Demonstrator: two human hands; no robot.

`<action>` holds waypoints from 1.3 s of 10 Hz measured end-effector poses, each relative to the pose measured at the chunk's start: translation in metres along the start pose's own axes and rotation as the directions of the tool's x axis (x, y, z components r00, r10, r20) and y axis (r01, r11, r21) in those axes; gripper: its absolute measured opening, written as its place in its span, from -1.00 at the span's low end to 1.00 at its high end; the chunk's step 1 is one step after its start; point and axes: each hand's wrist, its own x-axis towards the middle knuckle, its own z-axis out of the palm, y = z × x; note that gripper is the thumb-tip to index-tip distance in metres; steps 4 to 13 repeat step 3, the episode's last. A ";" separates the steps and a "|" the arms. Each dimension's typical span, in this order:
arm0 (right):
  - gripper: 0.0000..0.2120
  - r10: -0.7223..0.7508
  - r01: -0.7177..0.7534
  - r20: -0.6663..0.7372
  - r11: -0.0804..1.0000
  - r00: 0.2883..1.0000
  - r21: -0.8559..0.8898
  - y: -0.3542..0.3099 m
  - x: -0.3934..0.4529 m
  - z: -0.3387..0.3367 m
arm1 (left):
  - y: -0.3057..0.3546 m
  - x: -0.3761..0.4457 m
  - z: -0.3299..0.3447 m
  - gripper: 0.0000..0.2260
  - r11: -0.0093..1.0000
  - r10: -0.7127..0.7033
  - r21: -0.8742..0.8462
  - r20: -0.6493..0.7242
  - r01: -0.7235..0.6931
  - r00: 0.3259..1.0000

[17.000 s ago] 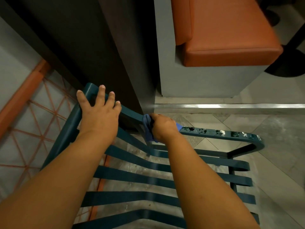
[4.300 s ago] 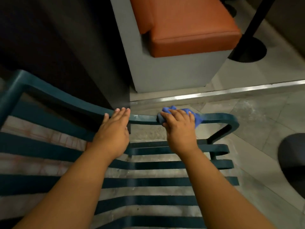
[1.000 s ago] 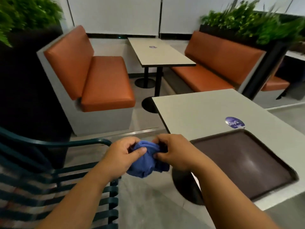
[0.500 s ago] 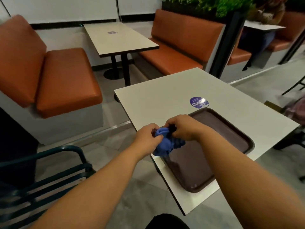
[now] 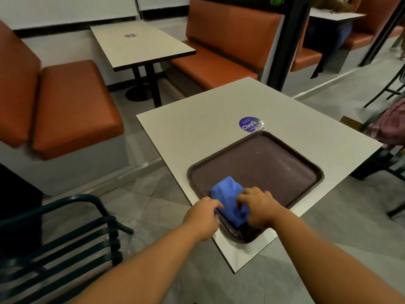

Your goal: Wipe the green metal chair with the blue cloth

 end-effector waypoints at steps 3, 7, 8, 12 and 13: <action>-0.41 0.131 -0.126 0.141 0.991 0.981 -0.047 -0.051 0.025 0.007 | -0.001 -0.011 -0.056 -0.70 0.999 -0.038 -0.036 -0.204 0.032 0.978; -0.41 0.131 -0.126 0.141 0.991 0.981 -0.047 -0.051 0.025 0.007 | -0.001 -0.011 -0.056 -0.70 0.999 -0.038 -0.036 -0.204 0.032 0.978; -0.41 0.131 -0.126 0.141 0.991 0.981 -0.047 -0.051 0.025 0.007 | -0.001 -0.011 -0.056 -0.70 0.999 -0.038 -0.036 -0.204 0.032 0.978; -0.41 0.131 -0.126 0.141 0.991 0.981 -0.047 -0.051 0.025 0.007 | -0.001 -0.011 -0.056 -0.70 0.999 -0.038 -0.036 -0.204 0.032 0.978; -0.41 0.131 -0.126 0.141 0.991 0.981 -0.047 -0.051 0.025 0.007 | -0.001 -0.011 -0.056 -0.70 0.999 -0.038 -0.036 -0.204 0.032 0.978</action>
